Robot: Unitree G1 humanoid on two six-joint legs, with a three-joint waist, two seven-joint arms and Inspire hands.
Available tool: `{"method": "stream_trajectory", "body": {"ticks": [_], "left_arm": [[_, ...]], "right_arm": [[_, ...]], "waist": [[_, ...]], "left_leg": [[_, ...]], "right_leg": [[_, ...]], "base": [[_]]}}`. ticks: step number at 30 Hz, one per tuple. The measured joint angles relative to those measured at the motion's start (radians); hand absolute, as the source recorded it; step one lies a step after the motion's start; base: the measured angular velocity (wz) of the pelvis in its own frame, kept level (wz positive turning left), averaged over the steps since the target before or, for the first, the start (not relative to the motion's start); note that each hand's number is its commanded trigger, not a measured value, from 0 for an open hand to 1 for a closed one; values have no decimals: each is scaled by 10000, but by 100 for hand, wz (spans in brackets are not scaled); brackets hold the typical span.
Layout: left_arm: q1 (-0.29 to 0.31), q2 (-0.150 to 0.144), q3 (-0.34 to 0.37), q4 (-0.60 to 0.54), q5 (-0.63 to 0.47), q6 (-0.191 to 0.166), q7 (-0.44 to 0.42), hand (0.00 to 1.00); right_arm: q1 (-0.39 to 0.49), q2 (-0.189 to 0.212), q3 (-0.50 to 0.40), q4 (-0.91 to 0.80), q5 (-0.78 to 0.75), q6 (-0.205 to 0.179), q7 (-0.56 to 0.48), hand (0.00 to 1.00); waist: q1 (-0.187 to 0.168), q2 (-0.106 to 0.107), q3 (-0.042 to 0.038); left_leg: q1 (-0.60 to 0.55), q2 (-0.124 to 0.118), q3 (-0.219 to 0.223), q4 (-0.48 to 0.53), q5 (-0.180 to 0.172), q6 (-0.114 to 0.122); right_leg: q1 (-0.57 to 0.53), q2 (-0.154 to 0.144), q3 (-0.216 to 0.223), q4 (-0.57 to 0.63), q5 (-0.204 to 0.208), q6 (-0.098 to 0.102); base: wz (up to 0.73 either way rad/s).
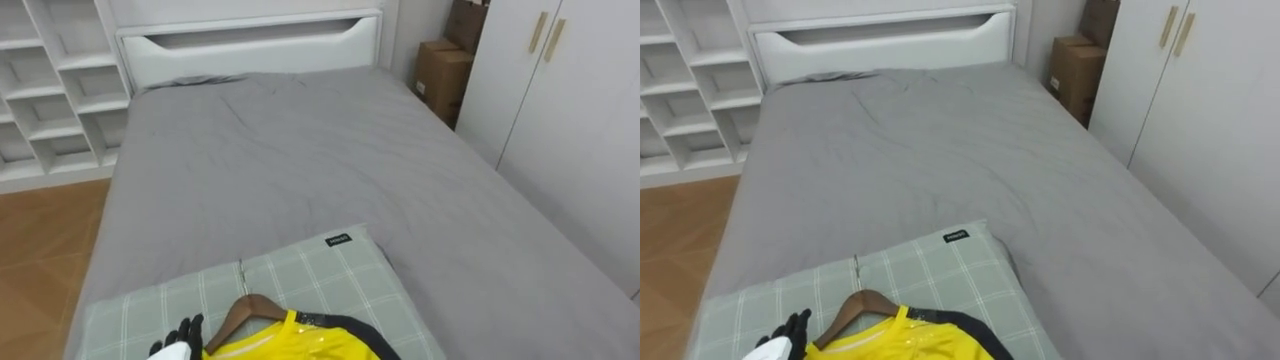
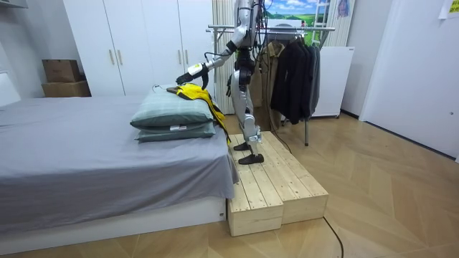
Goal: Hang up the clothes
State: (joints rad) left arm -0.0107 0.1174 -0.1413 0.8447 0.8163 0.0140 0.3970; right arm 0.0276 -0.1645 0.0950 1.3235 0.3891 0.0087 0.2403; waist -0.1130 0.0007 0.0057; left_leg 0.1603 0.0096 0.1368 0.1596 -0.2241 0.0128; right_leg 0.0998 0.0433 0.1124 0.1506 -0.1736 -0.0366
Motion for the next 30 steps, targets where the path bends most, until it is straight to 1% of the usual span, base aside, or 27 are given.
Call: {"method": "stream_trajectory", "body": {"ticks": [3,6,7,10,13,14,17,19,20,22,25,26,27,30], "left_arm": [[2,-74,22,205,7,24,-142,0],[-7,-86,107,194,15,23,-154,0],[-7,-91,177,193,15,17,-155,0],[-43,-59,295,308,17,15,-156,0],[-72,-69,410,361,20,20,-165,0],[-111,-56,426,368,19,21,-164,0],[-270,-17,448,374,17,25,-159,0],[-476,67,414,385,40,35,-158,0],[-524,95,413,385,62,37,-156,0],[-811,174,414,411,174,63,-150,0],[-1096,207,408,387,190,102,-146,0],[-1313,234,407,387,179,106,-146,0],[-1540,322,407,387,178,107,-146,0],[-1901,572,407,392,81,102,-131,0]], "right_arm": [[-27,5,-2,53,-10,3,-3,0],[-25,5,-65,64,-14,0,-3,0],[-2,6,-95,78,-3,-7,-5,0],[47,6,-98,75,-9,-72,-27,0],[25,13,-105,76,-37,-79,-90,0],[10,13,-109,75,-48,-78,-99,0],[-7,13,-95,43,-68,-72,-107,0],[-38,8,-64,37,-62,-71,-158,0],[-44,9,-57,26,-71,-73,-186,0],[-79,3,-55,21,-96,-75,-205,0],[-81,-64,29,-82,-86,-74,-199,0],[-125,-94,30,-75,-78,-66,-197,0],[-187,-117,40,-33,-75,-62,-192,0],[-290,-203,225,68,-87,-61,-176,0]], "waist": [[42,22,-8],[42,72,-40],[32,98,-65],[28,134,-86],[11,125,-82],[15,113,-70],[20,108,-67],[19,137,-63],[11,146,-74],[9,170,-39],[6,249,-70],[22,301,-82],[19,353,-49],[-33,387,-25]], "left_leg": [[-21,8,-3,-29,-25,42],[-25,11,-6,-89,-27,45],[-25,11,-2,-87,-26,45],[30,33,-2,-78,-25,44],[16,43,-17,-80,-26,43],[-18,41,-17,-81,-26,43],[-221,41,-18,-74,-26,43],[-382,45,-4,-58,-25,44],[-434,45,2,-43,-25,44],[-556,46,5,6,-25,45],[-810,49,-2,50,-19,53],[-930,69,-9,61,-8,67],[-1014,98,-12,69,6,79],[-1084,105,-12,67,9,80]], "right_leg": [[-42,14,0,5,11,13],[-85,26,23,15,18,14],[-74,27,36,48,23,11],[-9,46,64,48,35,-7],[-19,55,59,29,39,-13],[-49,53,61,6,39,-13],[-241,51,59,2,39,-13],[-405,54,63,5,79,-12],[-452,55,63,18,81,-12],[-528,53,65,5,106,-10],[-775,49,25,45,152,-1],[-842,61,2,54,231,3],[-951,82,-31,64,314,-6],[-997,86,-42,54,318,-7]], "base": [[0],[-2],[-4],[-1],[0],[0],[0],[0],[0],[0],[0],[4],[0],[0]]}}
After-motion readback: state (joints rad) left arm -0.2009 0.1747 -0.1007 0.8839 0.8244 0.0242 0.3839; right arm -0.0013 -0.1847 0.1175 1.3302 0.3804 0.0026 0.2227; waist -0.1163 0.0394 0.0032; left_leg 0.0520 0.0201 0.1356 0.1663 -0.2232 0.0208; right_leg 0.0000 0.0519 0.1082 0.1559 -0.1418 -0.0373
